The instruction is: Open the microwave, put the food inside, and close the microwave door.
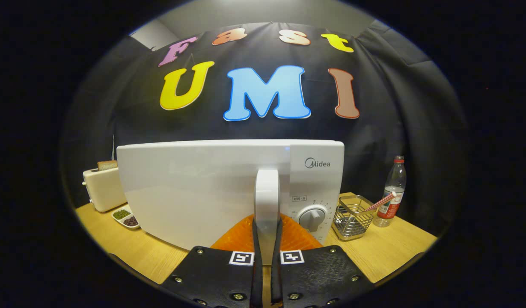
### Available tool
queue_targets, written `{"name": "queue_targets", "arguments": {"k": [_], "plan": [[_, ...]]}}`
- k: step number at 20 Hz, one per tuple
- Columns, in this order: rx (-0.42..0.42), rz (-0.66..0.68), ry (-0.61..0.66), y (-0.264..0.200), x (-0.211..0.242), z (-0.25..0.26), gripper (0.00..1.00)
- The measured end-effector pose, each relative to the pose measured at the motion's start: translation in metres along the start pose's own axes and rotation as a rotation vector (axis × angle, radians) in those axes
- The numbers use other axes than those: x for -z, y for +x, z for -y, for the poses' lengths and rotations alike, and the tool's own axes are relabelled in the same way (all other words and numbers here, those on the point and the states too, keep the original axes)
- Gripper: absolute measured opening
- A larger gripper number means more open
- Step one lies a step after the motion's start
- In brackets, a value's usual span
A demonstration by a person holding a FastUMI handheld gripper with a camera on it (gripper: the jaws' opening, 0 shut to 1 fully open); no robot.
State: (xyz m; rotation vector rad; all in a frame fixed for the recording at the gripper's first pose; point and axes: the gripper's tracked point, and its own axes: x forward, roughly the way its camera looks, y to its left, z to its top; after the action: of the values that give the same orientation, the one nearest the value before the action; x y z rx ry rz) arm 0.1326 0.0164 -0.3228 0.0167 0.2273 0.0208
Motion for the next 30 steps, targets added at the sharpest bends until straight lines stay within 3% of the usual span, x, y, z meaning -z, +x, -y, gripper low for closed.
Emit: {"name": "queue_targets", "arguments": {"k": [5, 15, 22, 26, 30], "plan": [[-0.096, -0.071, -0.005, -0.061, 0.005, -0.023, 0.08], [-0.408, -0.058, -0.007, -0.185, 0.012, -0.132, 0.08], [-0.397, 0.029, -0.03, -0.227, 0.012, -0.213, 0.07], [-0.278, 0.055, -0.01, -0.236, 0.016, -0.238, 0.07], [-0.259, 0.066, -0.042, -0.247, 0.019, -0.281, 0.07]]}}
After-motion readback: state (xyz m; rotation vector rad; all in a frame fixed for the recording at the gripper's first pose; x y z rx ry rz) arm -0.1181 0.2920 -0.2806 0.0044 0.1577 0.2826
